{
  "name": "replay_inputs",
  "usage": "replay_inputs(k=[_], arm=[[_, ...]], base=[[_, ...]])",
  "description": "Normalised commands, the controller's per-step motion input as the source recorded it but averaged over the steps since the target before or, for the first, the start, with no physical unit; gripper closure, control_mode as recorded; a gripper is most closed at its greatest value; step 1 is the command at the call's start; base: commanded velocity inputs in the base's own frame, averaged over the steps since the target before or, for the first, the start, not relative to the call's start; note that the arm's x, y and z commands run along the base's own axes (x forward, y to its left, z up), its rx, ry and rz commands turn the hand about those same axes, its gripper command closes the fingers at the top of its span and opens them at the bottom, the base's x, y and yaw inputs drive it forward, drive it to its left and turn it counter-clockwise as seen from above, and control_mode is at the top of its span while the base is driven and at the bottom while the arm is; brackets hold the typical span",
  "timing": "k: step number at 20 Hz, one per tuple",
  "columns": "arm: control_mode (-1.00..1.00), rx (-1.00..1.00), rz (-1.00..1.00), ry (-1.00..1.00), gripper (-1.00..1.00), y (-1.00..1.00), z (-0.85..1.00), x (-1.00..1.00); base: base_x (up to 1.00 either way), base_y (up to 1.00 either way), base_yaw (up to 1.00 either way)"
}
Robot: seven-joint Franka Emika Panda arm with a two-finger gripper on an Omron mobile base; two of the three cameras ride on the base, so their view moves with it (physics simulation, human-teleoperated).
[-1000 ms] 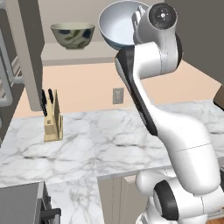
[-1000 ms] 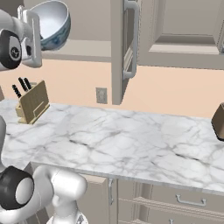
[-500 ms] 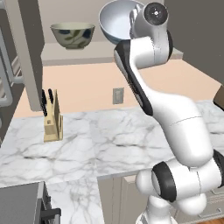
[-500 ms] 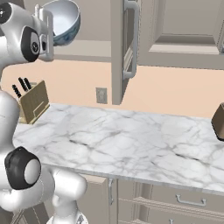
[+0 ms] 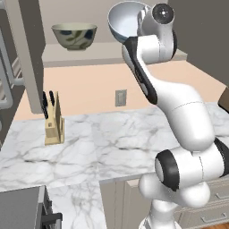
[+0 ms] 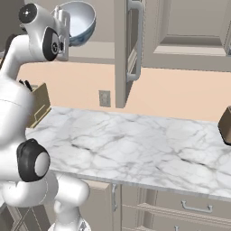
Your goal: Open the cabinet. Pick the bowls from the counter and place them in the cabinet. Then close the cabinet.
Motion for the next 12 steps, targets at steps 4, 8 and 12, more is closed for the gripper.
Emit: replay_inputs(k=[4,8,12], arm=[[-1.00,0.03,0.00,0.00,1.00,-0.34,-0.17,0.06],[-1.00,0.07,0.00,-0.02,1.00,-0.13,-0.20,0.06],[-1.00,0.03,0.00,0.00,1.00,-0.01,-0.20,0.09]], base=[[0.00,0.00,0.00],[0.00,0.00,0.00],[0.00,0.00,0.00]])
